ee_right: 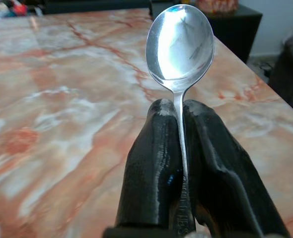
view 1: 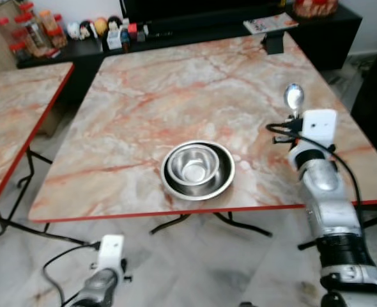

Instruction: Setting the table

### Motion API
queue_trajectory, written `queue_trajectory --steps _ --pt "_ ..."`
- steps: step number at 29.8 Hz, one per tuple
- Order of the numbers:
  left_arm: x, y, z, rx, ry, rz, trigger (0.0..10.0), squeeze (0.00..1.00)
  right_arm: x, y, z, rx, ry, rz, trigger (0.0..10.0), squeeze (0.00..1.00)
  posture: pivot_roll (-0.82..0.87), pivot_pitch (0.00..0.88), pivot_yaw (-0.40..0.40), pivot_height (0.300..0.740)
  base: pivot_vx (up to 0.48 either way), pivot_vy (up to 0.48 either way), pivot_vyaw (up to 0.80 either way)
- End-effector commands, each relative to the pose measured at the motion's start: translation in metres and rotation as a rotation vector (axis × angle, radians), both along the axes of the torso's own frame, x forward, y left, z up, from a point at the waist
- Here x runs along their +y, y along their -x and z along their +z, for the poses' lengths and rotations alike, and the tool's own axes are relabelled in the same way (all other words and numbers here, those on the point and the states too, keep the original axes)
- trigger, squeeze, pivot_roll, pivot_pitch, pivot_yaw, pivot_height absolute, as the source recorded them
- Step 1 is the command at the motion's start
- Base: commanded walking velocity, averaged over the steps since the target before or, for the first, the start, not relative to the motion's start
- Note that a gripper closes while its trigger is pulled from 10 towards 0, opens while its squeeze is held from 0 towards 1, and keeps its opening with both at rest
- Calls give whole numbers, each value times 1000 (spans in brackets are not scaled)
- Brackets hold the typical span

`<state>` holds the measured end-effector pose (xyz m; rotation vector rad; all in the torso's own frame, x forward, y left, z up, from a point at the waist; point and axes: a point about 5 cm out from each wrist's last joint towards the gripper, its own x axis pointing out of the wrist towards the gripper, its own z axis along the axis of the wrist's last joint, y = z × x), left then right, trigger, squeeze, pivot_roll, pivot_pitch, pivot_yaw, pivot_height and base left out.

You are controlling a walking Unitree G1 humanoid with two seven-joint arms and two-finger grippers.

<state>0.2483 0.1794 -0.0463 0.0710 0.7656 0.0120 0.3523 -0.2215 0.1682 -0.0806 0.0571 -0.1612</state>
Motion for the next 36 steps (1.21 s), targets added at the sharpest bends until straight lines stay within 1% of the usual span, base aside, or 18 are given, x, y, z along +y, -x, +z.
queue_trajectory --steps 1,7,10,16,17,21,22,24,28,30,31,36 --pt "14 6 -3 21 -25 22 10000 0 10 -2 4 17 -52 29 10000 0 -84 110 110 740 0 0 0" --pt "13 6 -3 23 -23 19 10000 0 10 -2 5 78 -99 47 10000 0 -83 119 111 740 0 0 0" --pt "13 6 -3 27 -21 16 10000 0 12 -1 5 157 -96 61 10000 0 -84 122 111 740 0 0 0" --pt "13 6 -3 28 -19 14 10000 0 11 3 6 189 -117 55 10000 0 -84 122 111 740 0 0 0" --pt "13 6 -3 29 -19 12 10000 0 12 6 5 212 -126 62 10000 0 -84 122 111 740 0 0 0" --pt "13 7 -3 33 -19 9 10000 0 19 13 -5 271 -135 92 10000 0 -101 122 104 740 0 0 0" --pt "12 7 -4 33 -19 8 10000 0 19 16 -11 297 -136 88 10000 0 -98 116 99 740 0 0 0" --pt "12 7 -4 33 -19 8 10000 0 19 17 -16 312 -142 88 10000 0 -98 116 99 740 0 0 0" --pt "12 7 -4 35 -20 7 10000 0 24 21 -28 358 -186 114 10000 0 -97 115 100 740 0 0 0" --pt "12 6 -3 35 -20 6 10000 0 25 21 -30 363 -186 116 10000 0 -96 117 100 740 0 0 0" --pt "12 6 -3 34 -21 8 10000 0 27 21 -30 359 -204 122 10000 0 -94 121 102 740 0 0 0" --pt "12 5 -3 32 -23 10 10000 0 32 20 -24 333 -216 140 10000 0 -91 130 102 740 0 0 0"
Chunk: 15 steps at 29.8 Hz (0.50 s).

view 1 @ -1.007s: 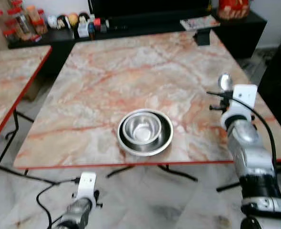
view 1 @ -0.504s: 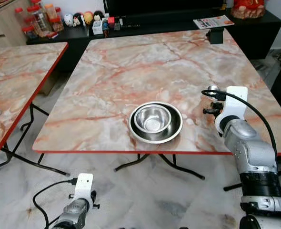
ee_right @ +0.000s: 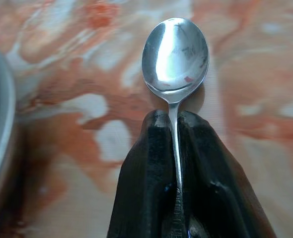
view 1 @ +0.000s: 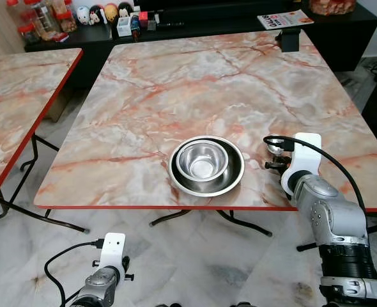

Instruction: Setting the table

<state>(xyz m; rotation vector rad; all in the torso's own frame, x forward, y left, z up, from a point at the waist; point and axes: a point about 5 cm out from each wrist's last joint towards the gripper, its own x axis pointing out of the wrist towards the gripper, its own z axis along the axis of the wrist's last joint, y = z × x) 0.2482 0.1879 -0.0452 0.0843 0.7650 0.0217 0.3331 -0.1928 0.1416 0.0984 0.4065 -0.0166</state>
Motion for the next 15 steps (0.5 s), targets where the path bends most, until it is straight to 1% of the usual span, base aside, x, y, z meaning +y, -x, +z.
queue_trajectory --steps 1,4,8,15 --pt "3 5 -4 32 -7 7 10000 0 4 1 3 -9 -9 16 10000 0 -91 130 102 740 0 0 0" --pt "3 4 -3 29 -6 9 10000 0 10 -1 6 -19 -21 15 10000 0 -90 134 99 740 0 0 0" --pt "2 4 -3 26 -6 11 10000 0 13 -3 5 -28 -17 1 10000 0 -89 138 97 740 0 0 0" --pt "2 3 -2 23 -6 12 10000 0 12 -6 3 -46 -25 -55 10000 0 -90 140 100 740 0 0 0"
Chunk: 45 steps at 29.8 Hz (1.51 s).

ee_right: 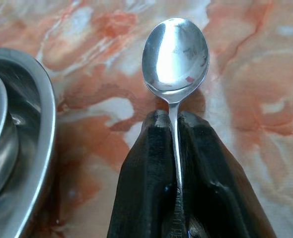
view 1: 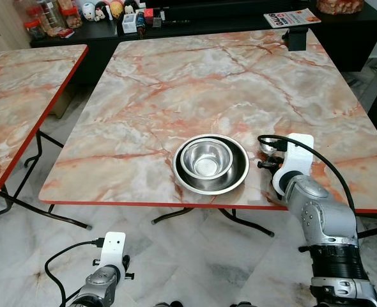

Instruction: Setting the table

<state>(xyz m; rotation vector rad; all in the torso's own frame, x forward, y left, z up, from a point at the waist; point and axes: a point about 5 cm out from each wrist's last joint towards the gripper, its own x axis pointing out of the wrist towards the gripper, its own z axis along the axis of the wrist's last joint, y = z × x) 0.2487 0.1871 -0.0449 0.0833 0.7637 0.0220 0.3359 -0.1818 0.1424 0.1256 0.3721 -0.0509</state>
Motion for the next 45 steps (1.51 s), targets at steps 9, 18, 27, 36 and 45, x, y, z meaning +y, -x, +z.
queue_trajectory --steps 9,18,27,36,45 --pt "2 3 -2 22 -10 13 10000 0 -10 -11 -6 -52 -11 -82 10000 0 -90 140 100 740 0 0 0" --pt "4 4 -3 23 -18 15 10000 0 -5 -18 -14 -103 -37 -57 10000 0 -71 149 107 740 0 0 0" --pt "5 4 -3 22 -21 18 10000 0 1 -21 -9 -175 -44 19 10000 0 -69 151 107 740 0 0 0" --pt "5 4 -3 24 -22 18 10000 0 -2 -20 -17 -159 -40 19 10000 0 -69 151 107 740 0 0 0" --pt "4 4 -3 25 -24 17 10000 0 -4 -17 -29 -128 -42 30 10000 0 -69 153 103 740 0 0 0"
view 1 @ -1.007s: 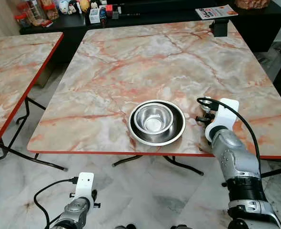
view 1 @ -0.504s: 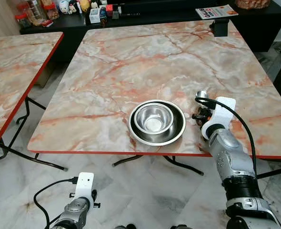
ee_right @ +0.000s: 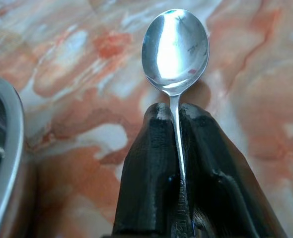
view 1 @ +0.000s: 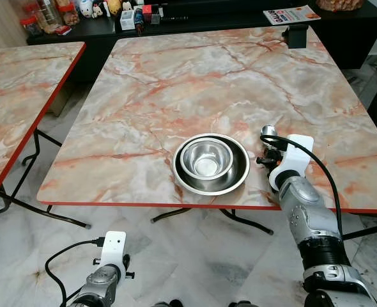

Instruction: Setting the table

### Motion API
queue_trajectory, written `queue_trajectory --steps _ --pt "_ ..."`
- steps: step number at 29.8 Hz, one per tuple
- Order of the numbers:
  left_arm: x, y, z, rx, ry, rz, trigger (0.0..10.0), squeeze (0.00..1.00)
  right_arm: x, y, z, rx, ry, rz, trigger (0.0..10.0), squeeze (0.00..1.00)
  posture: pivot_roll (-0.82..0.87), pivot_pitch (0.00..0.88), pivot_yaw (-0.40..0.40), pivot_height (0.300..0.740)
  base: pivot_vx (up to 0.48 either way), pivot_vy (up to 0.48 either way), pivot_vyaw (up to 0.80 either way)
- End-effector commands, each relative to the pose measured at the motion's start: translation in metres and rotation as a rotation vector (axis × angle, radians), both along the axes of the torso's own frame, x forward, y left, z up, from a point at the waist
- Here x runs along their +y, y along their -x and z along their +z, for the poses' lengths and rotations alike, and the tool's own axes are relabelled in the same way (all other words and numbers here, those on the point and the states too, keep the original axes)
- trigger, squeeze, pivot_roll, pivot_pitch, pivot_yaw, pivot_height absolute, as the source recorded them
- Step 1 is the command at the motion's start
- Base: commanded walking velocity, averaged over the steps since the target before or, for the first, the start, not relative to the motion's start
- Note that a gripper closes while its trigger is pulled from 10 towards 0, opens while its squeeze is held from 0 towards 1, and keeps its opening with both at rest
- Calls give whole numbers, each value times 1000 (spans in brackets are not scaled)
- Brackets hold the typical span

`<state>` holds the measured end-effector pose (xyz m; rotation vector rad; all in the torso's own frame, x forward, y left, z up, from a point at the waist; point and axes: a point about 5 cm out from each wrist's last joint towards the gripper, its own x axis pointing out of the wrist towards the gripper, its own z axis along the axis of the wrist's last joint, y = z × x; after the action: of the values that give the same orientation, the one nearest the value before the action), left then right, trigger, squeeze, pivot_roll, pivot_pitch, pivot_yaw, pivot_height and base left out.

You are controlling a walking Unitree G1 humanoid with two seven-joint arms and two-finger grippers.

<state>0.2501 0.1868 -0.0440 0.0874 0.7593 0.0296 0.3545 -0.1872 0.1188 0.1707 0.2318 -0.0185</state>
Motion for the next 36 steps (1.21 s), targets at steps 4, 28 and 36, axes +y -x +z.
queue_trajectory --steps 4,28,36 --pt "5 5 -4 29 -18 13 10000 0 4 3 -7 14 8 35 10000 0 -69 153 103 740 0 0 0" --pt "4 5 -4 32 -22 10 10000 0 6 2 -9 14 17 63 10000 1000 -67 155 101 740 0 0 0" --pt "4 5 -4 31 -24 12 10000 0 8 1 -6 8 19 68 10000 1000 -67 152 100 740 0 0 0"
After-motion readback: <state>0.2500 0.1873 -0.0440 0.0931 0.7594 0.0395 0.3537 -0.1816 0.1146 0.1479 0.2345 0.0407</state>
